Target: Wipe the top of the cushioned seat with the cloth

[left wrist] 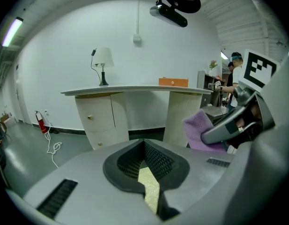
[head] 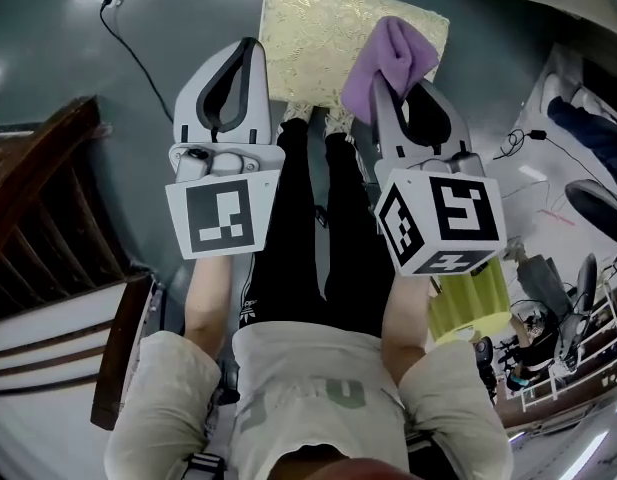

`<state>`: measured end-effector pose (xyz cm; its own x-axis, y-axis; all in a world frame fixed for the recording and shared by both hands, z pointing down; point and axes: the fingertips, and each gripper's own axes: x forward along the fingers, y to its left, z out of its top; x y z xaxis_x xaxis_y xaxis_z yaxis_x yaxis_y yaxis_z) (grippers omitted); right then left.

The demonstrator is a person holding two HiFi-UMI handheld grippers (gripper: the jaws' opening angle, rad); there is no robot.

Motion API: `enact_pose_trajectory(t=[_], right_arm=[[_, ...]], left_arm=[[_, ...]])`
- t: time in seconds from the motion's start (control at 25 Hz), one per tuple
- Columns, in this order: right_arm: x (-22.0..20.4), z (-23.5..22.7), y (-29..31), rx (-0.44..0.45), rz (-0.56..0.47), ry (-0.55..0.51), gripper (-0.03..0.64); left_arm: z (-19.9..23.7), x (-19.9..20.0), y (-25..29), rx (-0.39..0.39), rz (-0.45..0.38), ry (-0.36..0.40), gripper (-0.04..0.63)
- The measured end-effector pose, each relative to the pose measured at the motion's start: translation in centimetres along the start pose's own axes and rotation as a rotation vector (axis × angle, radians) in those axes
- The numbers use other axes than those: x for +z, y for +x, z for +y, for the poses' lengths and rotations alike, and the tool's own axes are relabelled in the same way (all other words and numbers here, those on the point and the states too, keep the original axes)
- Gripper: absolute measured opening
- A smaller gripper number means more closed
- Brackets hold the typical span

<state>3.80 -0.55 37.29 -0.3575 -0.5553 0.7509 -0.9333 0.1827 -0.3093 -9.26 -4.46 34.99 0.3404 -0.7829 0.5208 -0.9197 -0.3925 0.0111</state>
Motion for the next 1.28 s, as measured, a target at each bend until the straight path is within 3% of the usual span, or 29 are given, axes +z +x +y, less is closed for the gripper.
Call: enact_pose_trajectory(t=[0.32, 0.52, 0.68, 1.28], right_arm=[[-7.4, 7.9, 9.8, 0.25, 0.086, 0.064, 0.089], [-13.7, 10.8, 14.5, 0.266, 0.193, 0.017, 0.089], [-16.8, 11.8, 17.5, 0.267, 0.245, 0.06, 0.089], [-19.6, 10.9, 19.3, 0.187, 0.328, 0.04, 0.089]], left_arm=[[3.8, -1.9, -1.0, 0.076, 0.022, -0.005, 0.006], [5.5, -2.9, -1.8, 0.115, 0.034, -0.015, 0.006], [6.0, -3.5, -2.1, 0.122, 0.034, -0.024, 0.006], [6.4, -4.5, -2.8, 0.119, 0.048, -0.033, 0.006]])
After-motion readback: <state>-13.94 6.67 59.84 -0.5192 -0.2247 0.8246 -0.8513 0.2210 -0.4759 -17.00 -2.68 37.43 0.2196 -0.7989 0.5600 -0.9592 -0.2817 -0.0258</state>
